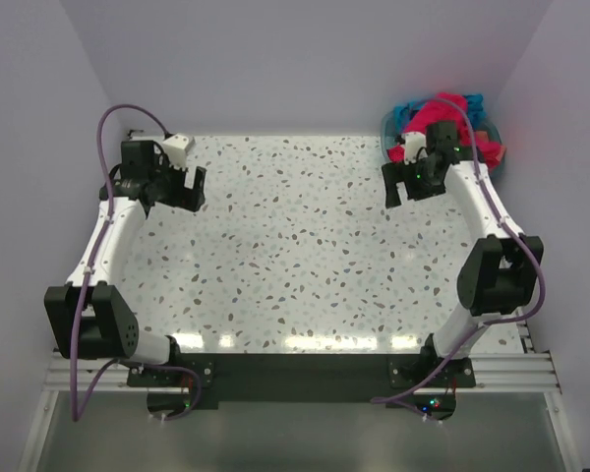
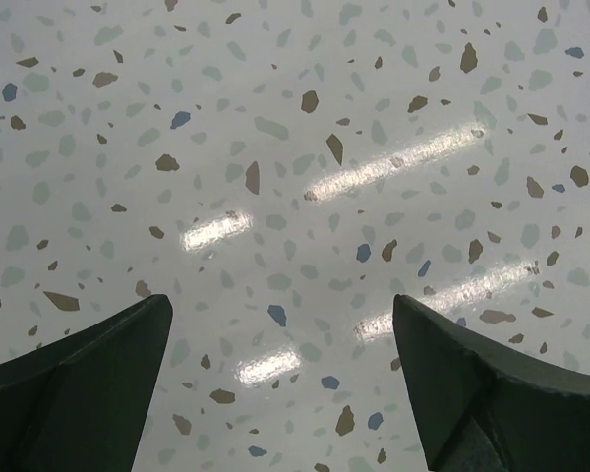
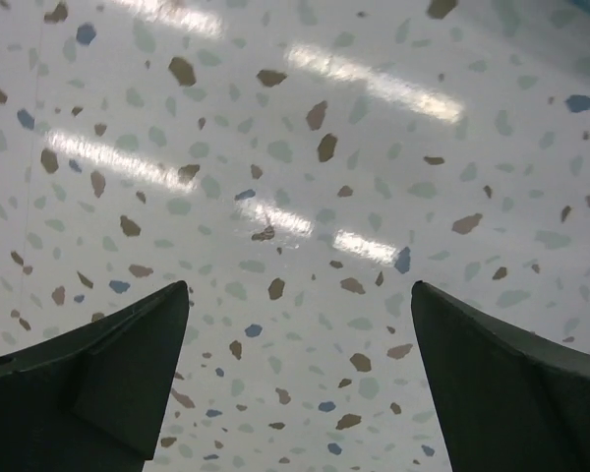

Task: Fold and stack the t-shirts
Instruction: Grab the tshirt from the pile

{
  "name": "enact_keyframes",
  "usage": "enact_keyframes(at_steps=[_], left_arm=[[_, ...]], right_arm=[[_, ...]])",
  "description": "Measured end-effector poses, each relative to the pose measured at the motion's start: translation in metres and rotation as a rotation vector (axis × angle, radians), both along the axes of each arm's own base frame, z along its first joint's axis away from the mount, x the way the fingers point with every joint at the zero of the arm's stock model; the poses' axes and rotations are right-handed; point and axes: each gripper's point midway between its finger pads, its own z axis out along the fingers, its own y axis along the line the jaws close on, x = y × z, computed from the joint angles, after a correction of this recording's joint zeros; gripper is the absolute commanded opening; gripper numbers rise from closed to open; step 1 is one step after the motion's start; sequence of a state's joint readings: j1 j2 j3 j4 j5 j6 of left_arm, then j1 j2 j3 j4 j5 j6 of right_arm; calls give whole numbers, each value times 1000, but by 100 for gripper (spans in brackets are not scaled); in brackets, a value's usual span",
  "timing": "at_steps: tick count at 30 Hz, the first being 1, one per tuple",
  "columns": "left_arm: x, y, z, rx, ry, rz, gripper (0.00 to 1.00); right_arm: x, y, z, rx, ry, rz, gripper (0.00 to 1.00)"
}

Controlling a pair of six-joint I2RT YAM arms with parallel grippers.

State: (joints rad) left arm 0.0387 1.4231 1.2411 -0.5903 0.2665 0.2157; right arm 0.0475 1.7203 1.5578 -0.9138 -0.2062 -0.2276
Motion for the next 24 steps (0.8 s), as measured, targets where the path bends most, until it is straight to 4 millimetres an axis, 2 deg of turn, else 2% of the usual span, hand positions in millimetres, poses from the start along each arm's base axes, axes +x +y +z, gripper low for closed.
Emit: enact_keyframes(at_steps=[3, 8, 11, 16, 19, 24], left_arm=[[3, 0, 3, -14, -9, 17, 100], [16, -1, 17, -31, -53, 36, 100], [26, -1, 25, -40, -78, 44, 100], [35, -1, 22, -48, -67, 51, 100], [36, 0, 15, -45, -44, 55, 100], [37, 3, 14, -30, -39, 66, 100]], right_arm=[[26, -24, 18, 20, -70, -106, 99], [108, -89, 57, 40, -267, -328, 99], [148, -123, 63, 21, -357, -432, 99], [207, -151, 51, -19, -454, -519, 99], [228, -162, 31, -51, -477, -563, 99], [247, -178, -2, -98, -499, -625, 99]])
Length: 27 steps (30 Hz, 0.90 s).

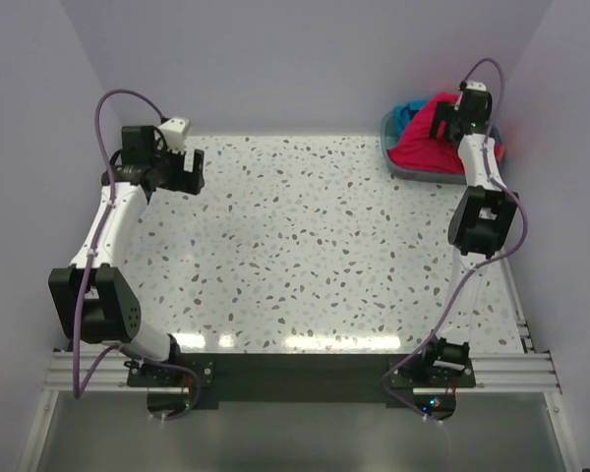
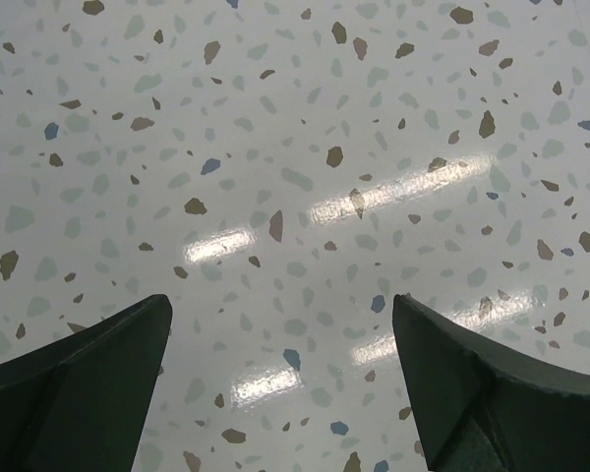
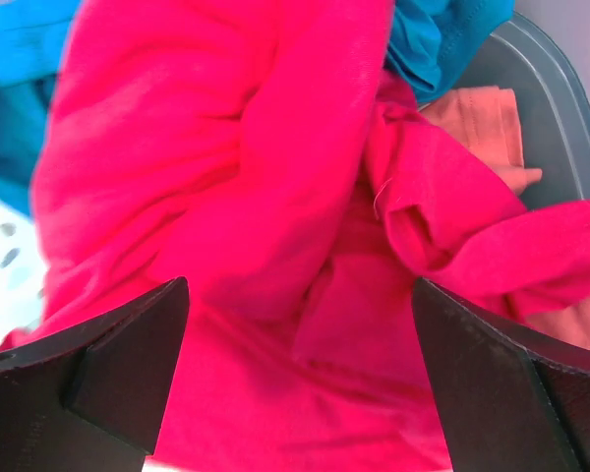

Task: Fold and stack the t-shirts
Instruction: Grab the tshirt from the pile

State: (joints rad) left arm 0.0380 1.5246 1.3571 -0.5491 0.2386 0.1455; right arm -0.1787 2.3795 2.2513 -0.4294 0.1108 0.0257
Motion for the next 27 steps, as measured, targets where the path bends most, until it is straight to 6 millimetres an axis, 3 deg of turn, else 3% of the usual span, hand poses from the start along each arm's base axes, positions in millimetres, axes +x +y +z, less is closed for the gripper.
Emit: enact_keyframes(at_steps=[8, 9, 11, 14, 15, 17, 18, 19, 23, 27], left_arm=[[2, 6, 3, 29, -7, 15, 100], [2, 7, 4, 33, -7, 18, 100], [2, 8, 5, 38, -8, 21, 100], [3, 9, 7, 42, -13, 25, 100], [3, 9, 7, 43, -13, 27, 100], [4, 9, 6, 44, -11, 28, 100], [4, 9, 6, 44, -9, 29, 100], [4, 9, 5, 43, -7, 28, 100], [6, 9, 2, 42, 0, 30, 100], [9, 9, 6, 37, -8, 31, 100]], right_arm=[[9, -12, -27, -15, 4, -39, 95], [9, -13, -30, -13, 6, -44, 85], [9, -14, -36, -12, 15, -51, 79], [8, -17, -41, -16, 25, -63, 56], [7, -18, -43, -16, 28, -64, 40], [6, -19, -44, -10, 32, -67, 23], [5, -20, -44, -7, 34, -66, 6], [5, -20, -45, 1, 35, -62, 0], [2, -18, -45, 38, 43, -41, 0], [-15, -7, -25, 85, 37, 1, 0]])
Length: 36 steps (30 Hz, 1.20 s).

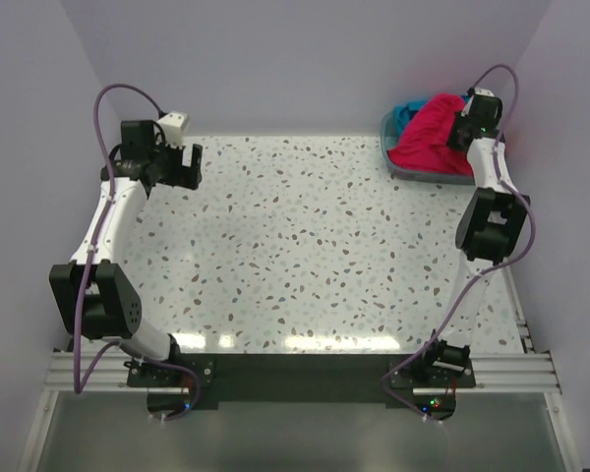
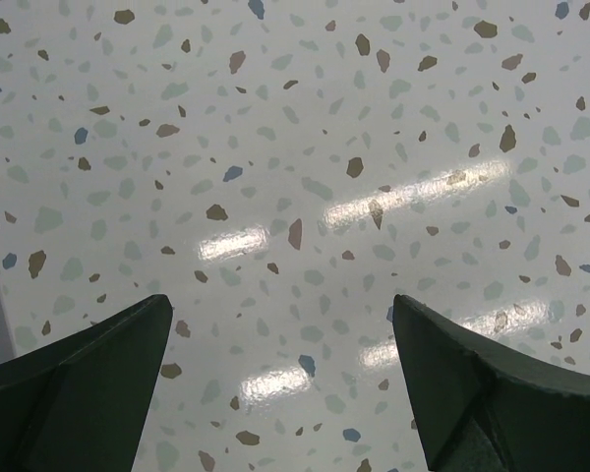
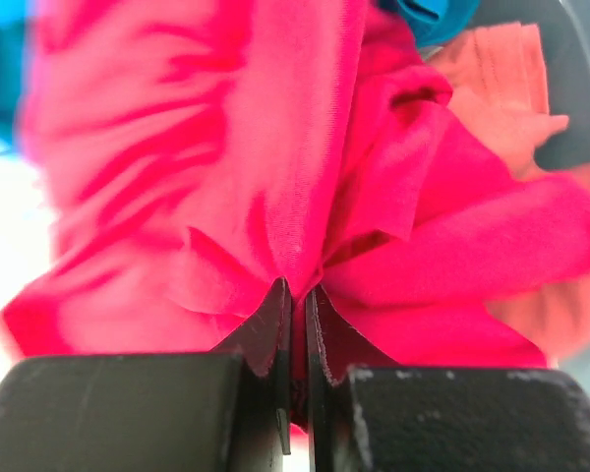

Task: Fold and stack the t-shirts
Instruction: Grab the tshirt from the pile, then move the tshirt to the center of the board

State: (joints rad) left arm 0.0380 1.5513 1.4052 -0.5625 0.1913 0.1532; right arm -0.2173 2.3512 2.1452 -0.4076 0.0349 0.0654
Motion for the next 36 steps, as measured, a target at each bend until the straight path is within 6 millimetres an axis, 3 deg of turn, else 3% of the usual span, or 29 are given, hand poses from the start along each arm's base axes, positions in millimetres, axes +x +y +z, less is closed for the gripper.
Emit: enact_keyframes(at_steps=[3, 10, 12, 16, 22, 26, 32, 36], left_arm=[[4, -2, 7, -10, -16, -1, 100], [8, -5, 19, -43, -42, 7, 100], [9, -6, 21, -53, -46, 14, 100], [12, -6, 28, -71, -57, 32, 100], [22, -6, 43, -93, -82, 58, 100], [27, -7, 53, -103, -91, 60, 100], [25, -10, 67, -154, -98, 50, 100], [21, -13, 67, -166, -87, 17, 100]], right_arm=[[-19, 15, 47, 32, -60, 41, 0], [-63, 53, 211, 55, -353, 168, 0], [-77, 66, 247, 63, -425, 219, 0], [-94, 93, 296, 102, -524, 335, 0], [-106, 136, 338, 153, -612, 495, 0], [-125, 184, 364, 164, -666, 636, 0], [-184, 266, 397, 173, -752, 857, 0], [-223, 301, 413, 196, -813, 948, 0]])
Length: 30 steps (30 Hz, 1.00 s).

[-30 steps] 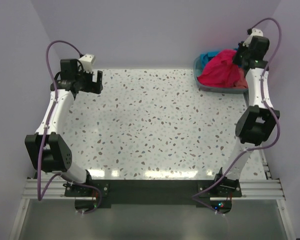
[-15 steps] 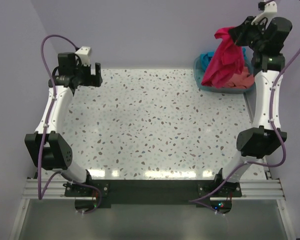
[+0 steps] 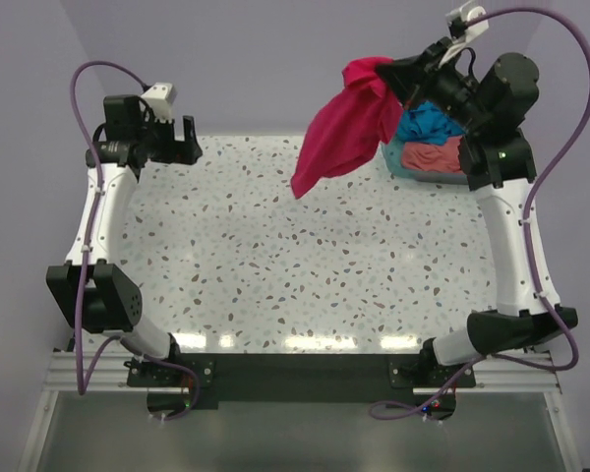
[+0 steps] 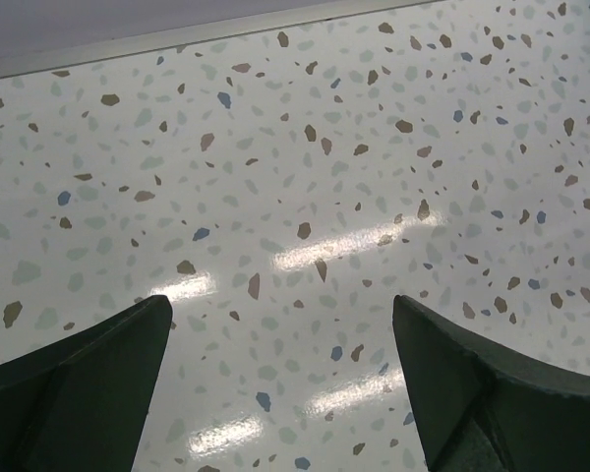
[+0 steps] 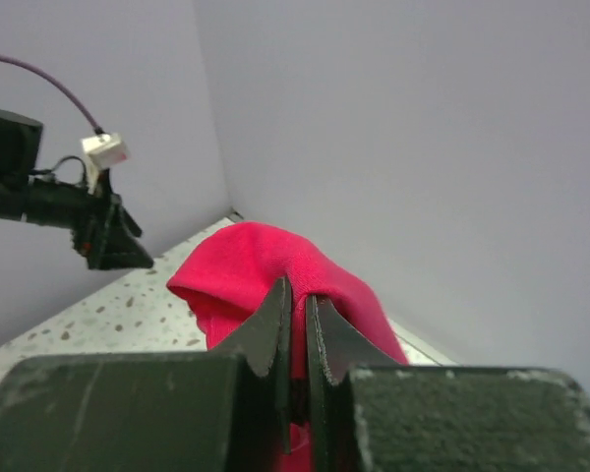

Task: Fold and stack the t-shirts
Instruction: Move the tshirt to the center of the board

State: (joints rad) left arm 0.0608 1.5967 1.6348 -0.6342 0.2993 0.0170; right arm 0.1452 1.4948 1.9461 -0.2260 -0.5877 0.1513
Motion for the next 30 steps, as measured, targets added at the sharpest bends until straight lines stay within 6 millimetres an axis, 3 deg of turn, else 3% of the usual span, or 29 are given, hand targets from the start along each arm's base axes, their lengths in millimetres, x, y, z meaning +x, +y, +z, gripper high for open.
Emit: enact_keyframes(at_steps=[1, 3, 4, 6, 10, 13, 15, 17, 20, 23, 26, 30], left_arm=[[-2, -2, 0, 0, 4, -15, 100], [-7, -6, -1, 1, 10, -55, 100], [-10, -8, -1, 7, 14, -80, 100], [-17, -13, -3, 13, 21, -123, 100], [-41, -24, -20, 62, 48, -256, 100], [-74, -41, -55, 124, 106, -403, 100], [-106, -62, -87, 176, 165, -540, 98], [-138, -80, -115, 224, 230, -675, 94], [-190, -102, -152, 307, 307, -900, 90], [-232, -102, -177, 388, 371, -1063, 87], [-252, -93, -190, 449, 418, -1135, 91], [-262, -86, -203, 504, 445, -1184, 94]], right_arm=[[-6, 4, -1, 14, 4, 9, 30], [-9, 5, -12, 46, 59, 0, 62], [-6, 1, -23, 61, 102, -27, 83], [7, -11, -57, 67, 206, -103, 96], [30, -53, -173, 13, 520, -260, 98], [35, -84, -269, -92, 791, -313, 96], [25, -94, -322, -192, 938, -288, 89], [0, -92, -360, -298, 1046, -204, 88], [-44, -87, -391, -443, 1144, -72, 80], [-81, -77, -411, -601, 1173, 56, 79], [-118, -58, -434, -750, 1196, 179, 79], [-148, -50, -457, -849, 1251, 240, 78]])
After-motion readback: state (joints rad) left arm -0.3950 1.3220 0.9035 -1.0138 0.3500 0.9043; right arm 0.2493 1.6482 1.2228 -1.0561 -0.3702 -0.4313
